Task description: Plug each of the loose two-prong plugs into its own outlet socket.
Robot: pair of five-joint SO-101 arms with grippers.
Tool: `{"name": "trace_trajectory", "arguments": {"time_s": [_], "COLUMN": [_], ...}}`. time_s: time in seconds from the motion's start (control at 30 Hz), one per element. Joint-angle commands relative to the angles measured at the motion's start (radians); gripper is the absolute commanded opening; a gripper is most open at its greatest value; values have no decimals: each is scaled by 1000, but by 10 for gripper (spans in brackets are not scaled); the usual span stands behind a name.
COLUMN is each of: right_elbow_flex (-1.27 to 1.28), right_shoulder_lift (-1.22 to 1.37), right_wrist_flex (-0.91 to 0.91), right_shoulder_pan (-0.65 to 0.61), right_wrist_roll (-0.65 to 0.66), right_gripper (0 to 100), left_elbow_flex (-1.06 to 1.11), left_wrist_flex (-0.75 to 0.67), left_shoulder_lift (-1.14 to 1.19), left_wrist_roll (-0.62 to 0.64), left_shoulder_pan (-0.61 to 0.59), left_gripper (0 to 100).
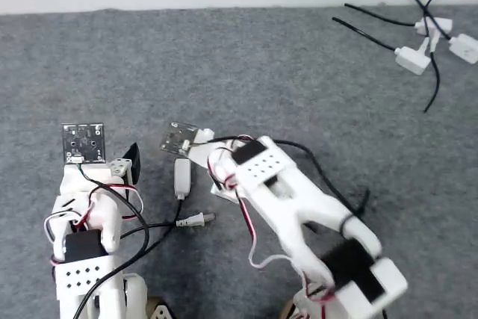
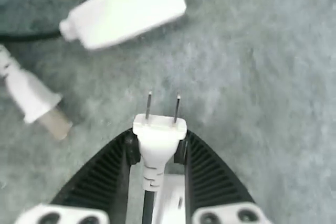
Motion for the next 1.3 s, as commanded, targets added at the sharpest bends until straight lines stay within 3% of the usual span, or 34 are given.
{"name": "trace_trajectory", "arguments": {"time_s": [0.0, 0.33, 0.67, 1.07, 1.27], "right_elbow_flex": [37, 55, 51, 75, 83], "right_shoulder_lift": [-157, -404, -429, -535, -622], "right_wrist_flex": [16, 145, 154, 182, 272], "right_shoulder_pan": [2, 28, -68, -71, -148], "right_wrist_roll": [17, 51, 15, 20, 12], "right_gripper": [9, 9, 9, 9, 9], "left_elbow_flex": [-5, 31, -67, -163, -194], "left_wrist_flex": [-31, -80, 106, 227, 288], "left_shoulder_lift": [-20, -18, -20, -21, -51], "left_wrist_roll": [9, 2, -146, -210, -183], "left_shoulder_pan": [3, 68, 391, 416, 488], "left_gripper": [236, 238, 238, 237, 237]}}
